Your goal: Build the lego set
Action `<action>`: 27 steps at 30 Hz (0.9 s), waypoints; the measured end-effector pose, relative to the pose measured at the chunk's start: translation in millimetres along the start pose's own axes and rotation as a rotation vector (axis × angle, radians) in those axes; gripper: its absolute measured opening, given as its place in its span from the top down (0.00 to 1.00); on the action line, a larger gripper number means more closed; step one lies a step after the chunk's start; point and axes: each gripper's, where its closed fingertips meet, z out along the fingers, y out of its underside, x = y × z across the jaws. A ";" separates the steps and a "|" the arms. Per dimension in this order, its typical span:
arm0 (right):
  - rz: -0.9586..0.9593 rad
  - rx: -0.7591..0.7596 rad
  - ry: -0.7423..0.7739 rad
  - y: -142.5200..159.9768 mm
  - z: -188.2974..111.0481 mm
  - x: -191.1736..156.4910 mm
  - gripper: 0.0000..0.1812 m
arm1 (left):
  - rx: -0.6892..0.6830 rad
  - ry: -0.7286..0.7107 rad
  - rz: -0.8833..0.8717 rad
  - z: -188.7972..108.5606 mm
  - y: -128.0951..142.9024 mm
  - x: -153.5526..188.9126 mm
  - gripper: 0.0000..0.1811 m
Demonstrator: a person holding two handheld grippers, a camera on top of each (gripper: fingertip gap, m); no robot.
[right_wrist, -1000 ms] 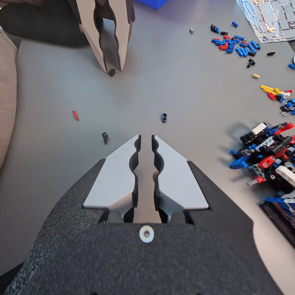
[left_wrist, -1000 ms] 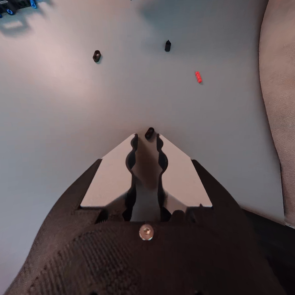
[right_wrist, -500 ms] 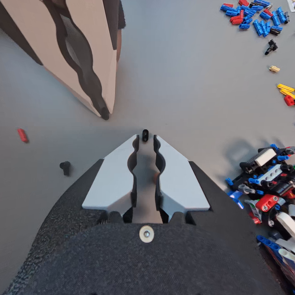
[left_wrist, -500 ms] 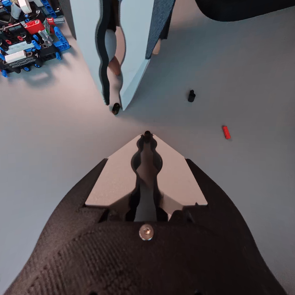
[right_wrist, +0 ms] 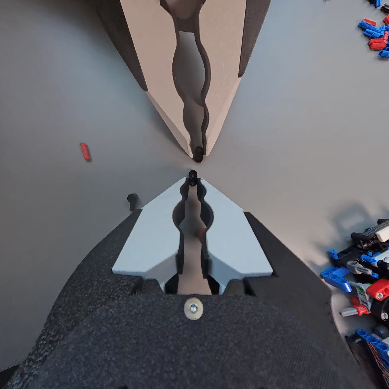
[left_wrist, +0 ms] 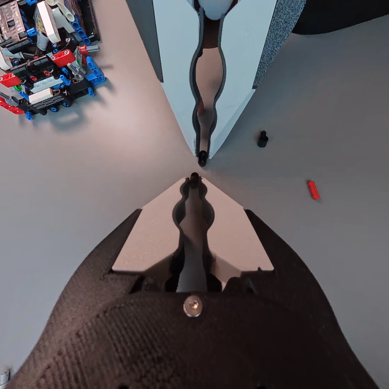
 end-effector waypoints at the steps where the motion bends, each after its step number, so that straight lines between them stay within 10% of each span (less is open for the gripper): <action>1: 0.001 0.002 0.005 -1.2 1.1 1.3 0.97 | -0.003 -0.001 0.003 0.5 -0.5 -0.1 0.96; 16: 0.014 0.035 0.042 -5.6 1.8 4.3 0.96 | 0.045 -0.010 -0.055 -0.7 -1.8 -2.2 0.88; 27: 0.190 0.436 0.189 -30.2 -44.1 41.1 0.92 | 0.455 -0.228 -0.241 -51.2 -37.2 -45.9 0.83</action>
